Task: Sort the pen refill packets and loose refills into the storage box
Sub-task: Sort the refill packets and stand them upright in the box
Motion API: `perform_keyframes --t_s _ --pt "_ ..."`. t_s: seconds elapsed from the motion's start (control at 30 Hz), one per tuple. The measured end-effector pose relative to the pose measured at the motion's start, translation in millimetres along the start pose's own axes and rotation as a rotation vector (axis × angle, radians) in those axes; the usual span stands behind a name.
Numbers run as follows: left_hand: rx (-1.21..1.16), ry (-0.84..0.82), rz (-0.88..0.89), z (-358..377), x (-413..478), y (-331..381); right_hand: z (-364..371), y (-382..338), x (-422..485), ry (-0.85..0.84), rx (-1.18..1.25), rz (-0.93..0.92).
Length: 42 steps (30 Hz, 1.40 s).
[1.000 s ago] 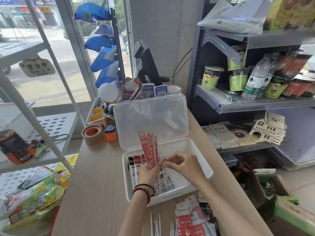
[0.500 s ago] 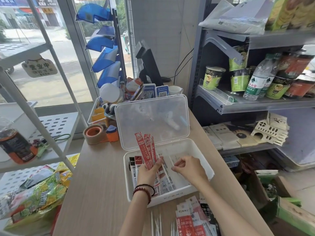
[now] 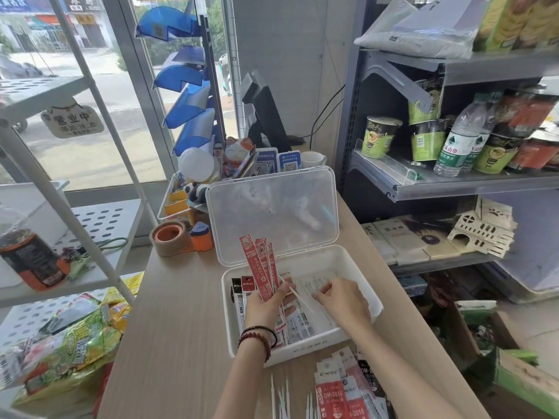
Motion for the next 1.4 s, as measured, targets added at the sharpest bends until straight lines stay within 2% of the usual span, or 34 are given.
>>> perform_keyframes --t_s 0.07,0.27,0.4,0.53,0.73,0.9,1.23,1.4 --pt "-0.015 0.001 -0.013 -1 1 -2 -1 -6 0 0.003 0.117 -0.068" --pt "-0.010 0.033 0.032 -2 2 2 6 -20 -2 -0.189 0.356 -0.193" --pt "0.050 0.041 0.044 -2 3 0 9 -24 -6 -0.269 0.353 -0.251" --pt "0.019 0.037 0.012 -2 5 -4 7 -24 -5 -0.232 0.375 -0.238" --pt "-0.026 0.057 0.018 -5 5 -4 5 -14 0 -0.143 0.228 -0.195" --pt "-0.015 0.063 0.019 -3 5 -6 14 -2 3 -0.163 0.116 -0.069" --pt "-0.062 0.048 -0.022 -3 5 -11 13 3 4 -0.115 -0.163 -0.010" --pt "-0.202 0.003 -0.070 -3 4 -14 8 4 6 -0.035 -0.227 -0.003"
Point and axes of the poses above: each hand's wrist, its own x-axis towards the middle knuckle, its own z-axis out of the palm, y = z × x, the point moved 7 cm from there along x, towards the middle knuckle, and after that the axes turned 13 degrees about x, right-handed, at the moved point
